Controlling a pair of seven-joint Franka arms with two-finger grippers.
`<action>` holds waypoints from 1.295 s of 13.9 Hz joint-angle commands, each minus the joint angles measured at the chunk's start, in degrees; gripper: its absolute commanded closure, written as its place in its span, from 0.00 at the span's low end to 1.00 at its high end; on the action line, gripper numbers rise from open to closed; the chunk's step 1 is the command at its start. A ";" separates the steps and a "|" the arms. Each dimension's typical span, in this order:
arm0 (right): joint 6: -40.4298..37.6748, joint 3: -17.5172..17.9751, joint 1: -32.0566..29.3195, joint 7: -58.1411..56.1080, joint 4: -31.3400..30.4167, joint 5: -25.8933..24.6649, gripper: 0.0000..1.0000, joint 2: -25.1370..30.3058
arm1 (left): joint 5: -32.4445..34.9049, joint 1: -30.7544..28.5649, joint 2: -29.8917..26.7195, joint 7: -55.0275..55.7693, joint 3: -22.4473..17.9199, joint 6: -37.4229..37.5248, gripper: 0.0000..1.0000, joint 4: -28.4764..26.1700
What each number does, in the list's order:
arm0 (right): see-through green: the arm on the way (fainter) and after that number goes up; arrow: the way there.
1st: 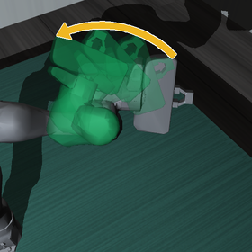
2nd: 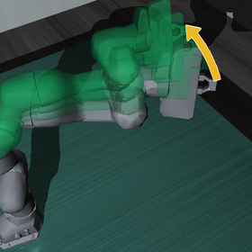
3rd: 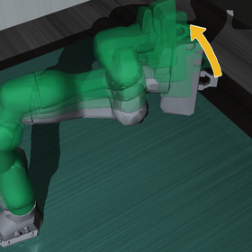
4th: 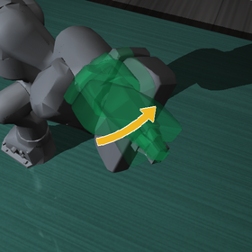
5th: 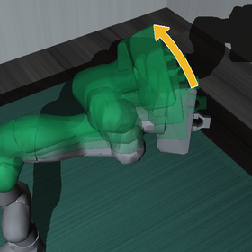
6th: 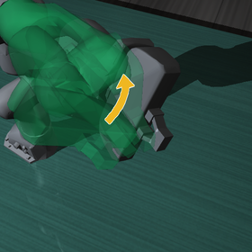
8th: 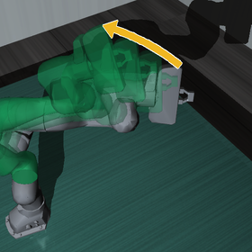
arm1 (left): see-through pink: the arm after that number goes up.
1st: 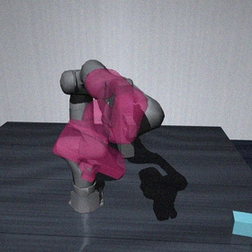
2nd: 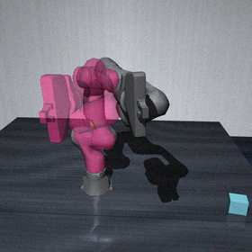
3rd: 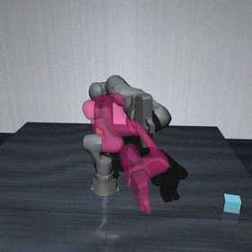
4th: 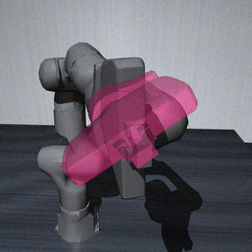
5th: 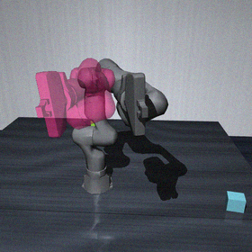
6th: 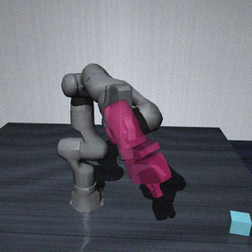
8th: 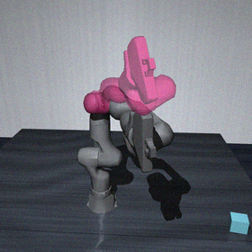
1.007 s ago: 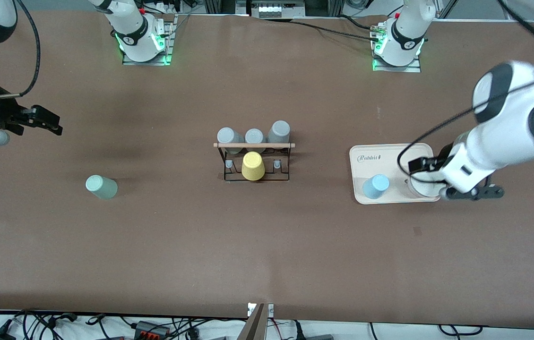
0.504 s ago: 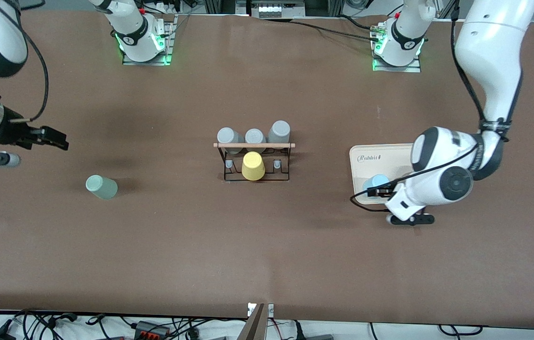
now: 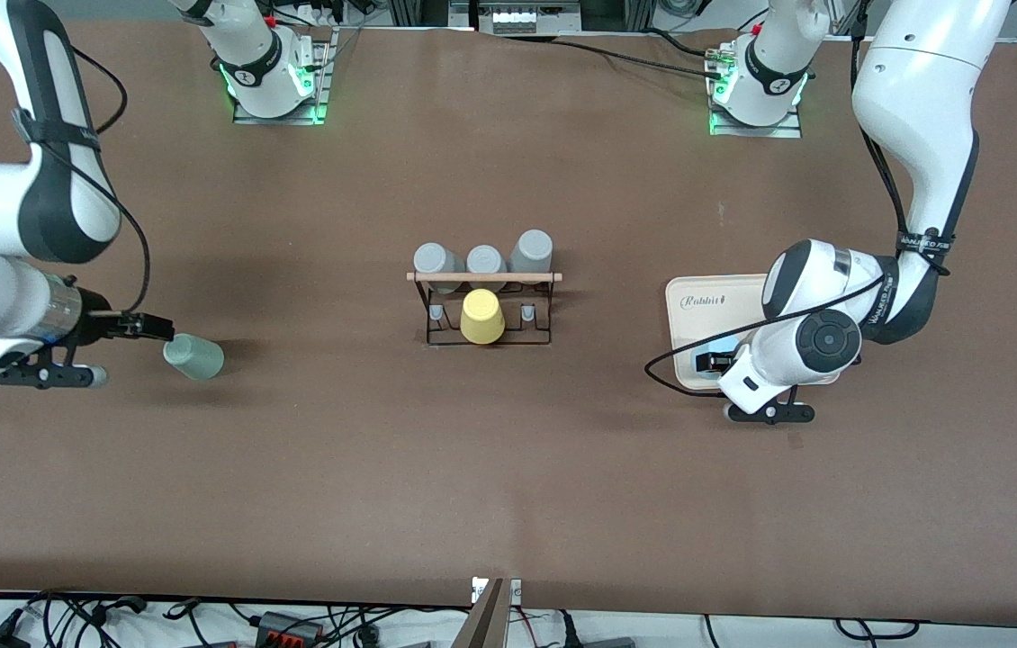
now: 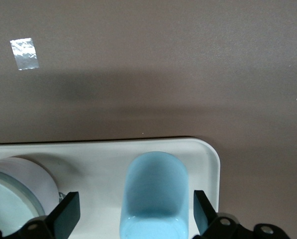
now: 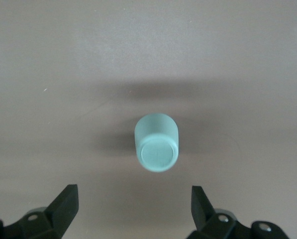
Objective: Hang scattered cups on rack with three cups
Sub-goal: 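Grasp the blue cup with the left gripper while the right gripper grasps teal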
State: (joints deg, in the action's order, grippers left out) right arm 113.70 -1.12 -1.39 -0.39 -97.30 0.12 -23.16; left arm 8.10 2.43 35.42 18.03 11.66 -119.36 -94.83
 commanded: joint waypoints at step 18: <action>19.54 0.24 -1.68 -5.41 -12.38 -0.47 0.61 -3.74 | 1.04 0.21 -3.51 3.68 1.35 -3.16 0.73 -7.21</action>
State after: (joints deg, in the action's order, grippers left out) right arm 132.85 -1.30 -2.48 -4.51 -109.31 0.05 -27.42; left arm 8.10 2.84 33.90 20.61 12.51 -121.74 -99.87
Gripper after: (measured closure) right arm 0.357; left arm 0.348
